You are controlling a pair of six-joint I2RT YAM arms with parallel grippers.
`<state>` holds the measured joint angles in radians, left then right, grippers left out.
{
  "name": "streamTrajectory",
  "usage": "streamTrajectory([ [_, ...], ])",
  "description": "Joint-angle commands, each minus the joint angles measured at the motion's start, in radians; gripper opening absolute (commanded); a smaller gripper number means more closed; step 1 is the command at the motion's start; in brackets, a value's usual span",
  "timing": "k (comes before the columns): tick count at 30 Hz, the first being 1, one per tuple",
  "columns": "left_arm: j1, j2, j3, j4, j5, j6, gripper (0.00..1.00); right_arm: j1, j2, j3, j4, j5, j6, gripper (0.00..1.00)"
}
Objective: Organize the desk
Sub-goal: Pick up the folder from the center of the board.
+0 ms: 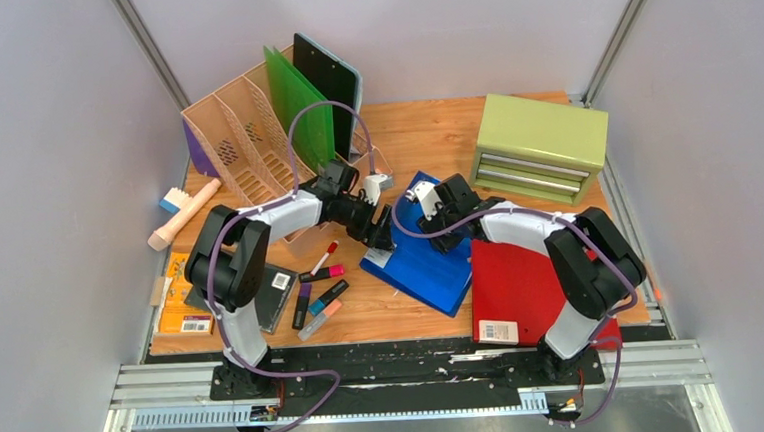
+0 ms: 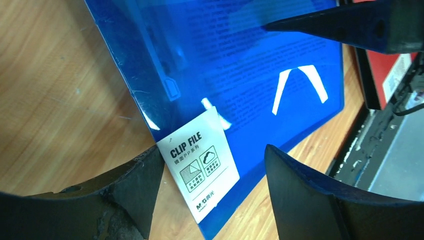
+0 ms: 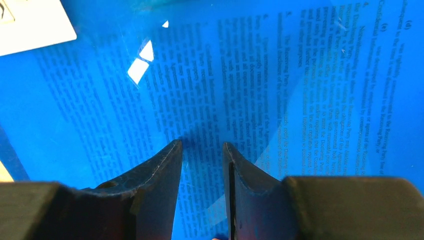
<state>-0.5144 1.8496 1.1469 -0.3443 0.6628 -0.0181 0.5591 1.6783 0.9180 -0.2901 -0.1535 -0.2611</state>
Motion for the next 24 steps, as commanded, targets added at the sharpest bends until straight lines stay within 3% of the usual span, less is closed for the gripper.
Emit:
streamTrajectory([
  [1, -0.025, -0.042, -0.019, 0.073, 0.224, -0.073, 0.79, 0.003, 0.085, -0.045, -0.082, 0.024, 0.027, 0.35],
  [5, -0.024, -0.036, -0.030, 0.104, 0.236, -0.102, 0.77, 0.006, 0.088, -0.043, -0.082, 0.025, 0.029, 0.33],
  [13, -0.026, -0.024, -0.009, 0.039, -0.045, -0.082, 0.78, -0.020, -0.023, -0.026, -0.107, 0.025, -0.001, 0.39],
  [24, -0.026, 0.005, 0.010, -0.004, -0.191, -0.058, 0.80, -0.155, -0.135, -0.007, -0.208, 0.043, -0.041, 0.39],
])
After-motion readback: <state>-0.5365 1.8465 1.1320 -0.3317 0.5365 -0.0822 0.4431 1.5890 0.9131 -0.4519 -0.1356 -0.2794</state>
